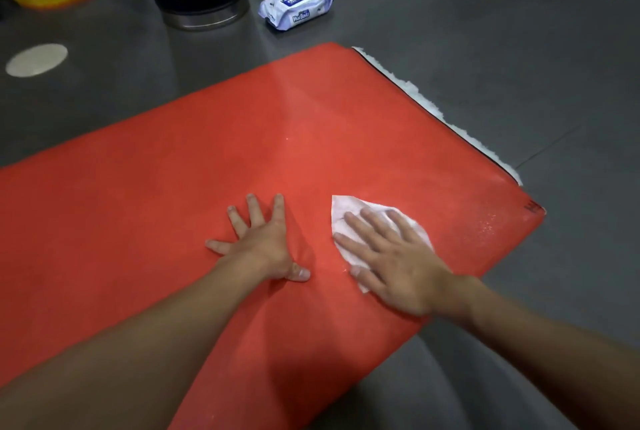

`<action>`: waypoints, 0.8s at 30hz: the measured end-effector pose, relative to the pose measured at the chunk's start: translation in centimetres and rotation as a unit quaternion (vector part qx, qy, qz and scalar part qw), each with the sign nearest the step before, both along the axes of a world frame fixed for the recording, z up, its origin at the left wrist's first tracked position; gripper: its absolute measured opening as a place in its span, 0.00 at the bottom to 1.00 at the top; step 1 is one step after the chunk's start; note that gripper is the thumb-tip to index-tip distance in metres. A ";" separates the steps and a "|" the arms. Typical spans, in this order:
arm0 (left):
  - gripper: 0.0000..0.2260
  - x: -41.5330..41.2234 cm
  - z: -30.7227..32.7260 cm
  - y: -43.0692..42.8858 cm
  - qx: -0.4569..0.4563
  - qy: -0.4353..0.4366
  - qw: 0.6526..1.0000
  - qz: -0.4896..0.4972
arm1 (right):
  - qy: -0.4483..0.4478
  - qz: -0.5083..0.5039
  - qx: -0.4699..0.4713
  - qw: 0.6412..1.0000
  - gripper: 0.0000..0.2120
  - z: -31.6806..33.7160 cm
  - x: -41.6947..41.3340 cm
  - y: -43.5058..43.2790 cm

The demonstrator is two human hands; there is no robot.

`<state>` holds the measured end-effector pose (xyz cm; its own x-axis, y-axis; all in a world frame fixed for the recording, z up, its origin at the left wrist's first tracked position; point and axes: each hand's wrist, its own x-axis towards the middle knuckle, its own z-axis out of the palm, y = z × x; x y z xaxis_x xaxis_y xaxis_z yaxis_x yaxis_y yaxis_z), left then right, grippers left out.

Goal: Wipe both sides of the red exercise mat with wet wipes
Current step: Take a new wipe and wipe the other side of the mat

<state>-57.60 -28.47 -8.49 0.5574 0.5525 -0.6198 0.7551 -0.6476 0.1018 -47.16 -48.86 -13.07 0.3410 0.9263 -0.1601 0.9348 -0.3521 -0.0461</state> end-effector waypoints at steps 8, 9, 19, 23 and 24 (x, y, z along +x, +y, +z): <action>0.48 1.3 0.4 3.2 0.038 -0.047 0.998 -0.004 | 0.023 -0.059 0.005 0.998 0.32 0.0 0.2 2.1; 0.43 1.6 0.4 4.2 0.047 -0.066 0.997 0.005 | 0.027 -0.033 0.006 0.999 0.32 0.0 1.4 1.6; 0.25 7.9 -1.6 8.8 0.141 -0.206 0.963 0.104 | -0.029 -0.022 0.061 0.997 0.28 -1.0 3.9 3.6; 0.27 7.4 -4.6 8.7 0.201 -0.167 0.964 0.054 | -0.010 -0.178 0.066 0.982 0.29 -1.2 4.9 6.2; 0.27 7.4 -5.0 8.8 0.208 -0.173 0.962 0.051 | -0.006 -0.151 0.062 0.987 0.28 -1.4 4.0 6.5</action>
<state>-50.18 -19.71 -13.46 0.6203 0.7749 -0.1219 0.7844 -0.6111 0.1063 -43.13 -42.32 -14.44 0.6058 0.7943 -0.0469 0.7888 -0.6072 -0.0953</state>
